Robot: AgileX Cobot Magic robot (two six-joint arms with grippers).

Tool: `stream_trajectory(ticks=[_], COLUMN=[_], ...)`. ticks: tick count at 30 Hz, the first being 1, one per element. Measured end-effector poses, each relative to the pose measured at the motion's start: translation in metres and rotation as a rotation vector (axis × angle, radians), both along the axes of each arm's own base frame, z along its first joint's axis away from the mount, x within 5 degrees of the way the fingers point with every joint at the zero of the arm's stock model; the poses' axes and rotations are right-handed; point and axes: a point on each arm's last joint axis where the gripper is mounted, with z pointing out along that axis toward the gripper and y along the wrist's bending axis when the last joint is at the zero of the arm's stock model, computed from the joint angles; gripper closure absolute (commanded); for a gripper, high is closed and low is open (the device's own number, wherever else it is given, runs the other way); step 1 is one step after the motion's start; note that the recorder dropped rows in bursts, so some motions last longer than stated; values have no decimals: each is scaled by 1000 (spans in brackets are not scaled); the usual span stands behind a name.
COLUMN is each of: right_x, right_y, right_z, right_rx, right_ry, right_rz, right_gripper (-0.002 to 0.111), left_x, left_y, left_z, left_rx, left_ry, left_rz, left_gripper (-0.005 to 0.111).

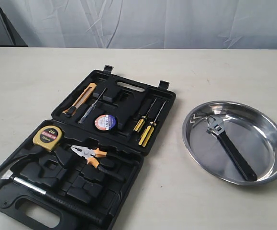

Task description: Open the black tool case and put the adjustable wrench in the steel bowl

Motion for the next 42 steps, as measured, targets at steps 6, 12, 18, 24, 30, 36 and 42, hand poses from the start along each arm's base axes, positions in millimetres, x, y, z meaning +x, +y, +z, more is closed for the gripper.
stream_trajectory(ticks=[6,12,18,24,30,36,42], right_x=[13,16,14,12,12,12,12], right_y=[-8,-14,-14,-11,-11,-11,-11], right_z=[-65,-128,-149,-153,-153,-153,-154], right_rx=[-20,46,132,150,152,154,153], right_ry=[-156,-224,-193,-140,-141,-140,-136], right_rz=[-131,-229,-249,-230,-229,-228,-227], right_gripper=[108,108,108,108,108,108,108], left_x=[0,0,0,0,0,0,0], left_y=[0,0,0,0,0,0,0], left_z=[0,0,0,0,0,0,0], left_rx=[0,0,0,0,0,0,0], left_ry=[0,0,0,0,0,0,0], left_rz=[0,0,0,0,0,0,0], left_gripper=[107,107,107,107,107,107,107])
